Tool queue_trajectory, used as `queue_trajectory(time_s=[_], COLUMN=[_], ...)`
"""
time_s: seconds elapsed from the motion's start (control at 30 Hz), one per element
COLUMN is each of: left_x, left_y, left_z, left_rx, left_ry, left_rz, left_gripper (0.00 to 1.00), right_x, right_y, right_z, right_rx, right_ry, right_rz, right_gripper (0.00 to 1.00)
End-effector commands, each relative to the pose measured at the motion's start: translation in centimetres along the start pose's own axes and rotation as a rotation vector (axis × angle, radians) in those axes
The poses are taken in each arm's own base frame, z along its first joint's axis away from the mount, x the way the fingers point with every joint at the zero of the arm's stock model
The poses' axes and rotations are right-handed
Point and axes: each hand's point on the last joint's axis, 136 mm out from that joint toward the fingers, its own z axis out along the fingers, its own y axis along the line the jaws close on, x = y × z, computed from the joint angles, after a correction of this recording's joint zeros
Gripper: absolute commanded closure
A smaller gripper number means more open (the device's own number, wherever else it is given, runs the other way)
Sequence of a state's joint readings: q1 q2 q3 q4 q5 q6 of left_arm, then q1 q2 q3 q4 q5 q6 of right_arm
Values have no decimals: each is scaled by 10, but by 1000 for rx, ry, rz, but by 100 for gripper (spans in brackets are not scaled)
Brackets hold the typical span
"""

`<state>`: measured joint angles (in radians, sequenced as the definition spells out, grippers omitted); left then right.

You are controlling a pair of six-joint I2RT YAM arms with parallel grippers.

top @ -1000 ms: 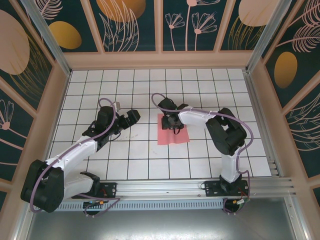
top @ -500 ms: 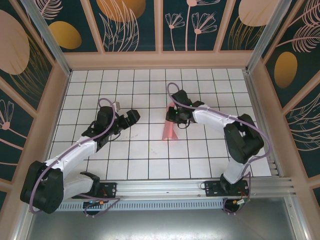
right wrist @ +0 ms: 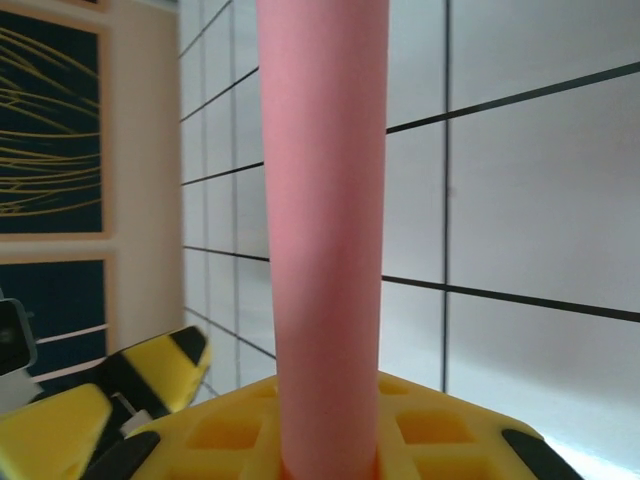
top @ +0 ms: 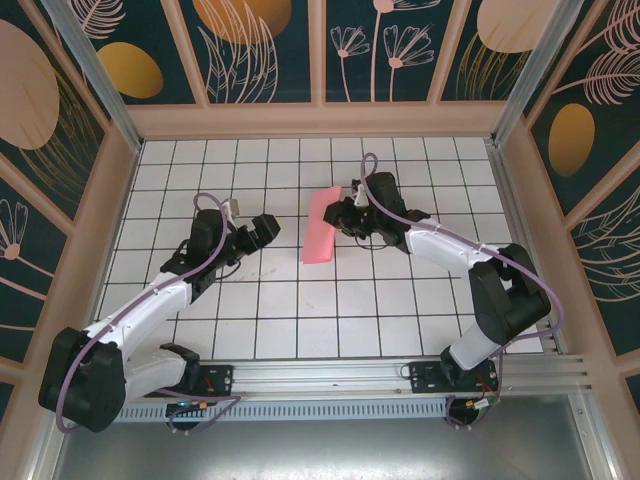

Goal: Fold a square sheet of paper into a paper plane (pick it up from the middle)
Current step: Fold the square sheet of paper in half at the center of the table.

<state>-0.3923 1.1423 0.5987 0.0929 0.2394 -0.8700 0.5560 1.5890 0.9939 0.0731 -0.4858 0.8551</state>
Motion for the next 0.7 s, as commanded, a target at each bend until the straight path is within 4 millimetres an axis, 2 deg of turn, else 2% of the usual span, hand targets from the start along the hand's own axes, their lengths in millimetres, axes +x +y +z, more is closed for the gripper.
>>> queue_trajectory(time_s=[0.0, 0.33, 0.37, 0.43, 0.57, 0.67], left_x=[-7, -7, -7, -6, -5, -2], left_y=[-11, -12, -12, -11, -13, -13], left_z=[-4, -7, -7, -6, -6, -8], left_rx=[32, 35, 34, 34, 38, 45], left_ry=[-13, -13, -15, -13, 2, 7], left_rz=[-17, -15, -16, -14, -16, -22], left_gripper=[1, 1, 1, 1, 1, 1], right_x=[4, 30, 22, 24, 25, 26], right_y=[7, -40, -50, -59, -72, -70], right_z=[6, 21, 17, 16, 14, 13], right_rx=[-80, -8, 8, 27, 50, 26], right_ry=[26, 94, 71, 71, 67, 71], right_rz=[23, 56, 73, 84, 101, 96], right_gripper=[77, 77, 77, 77, 77, 76])
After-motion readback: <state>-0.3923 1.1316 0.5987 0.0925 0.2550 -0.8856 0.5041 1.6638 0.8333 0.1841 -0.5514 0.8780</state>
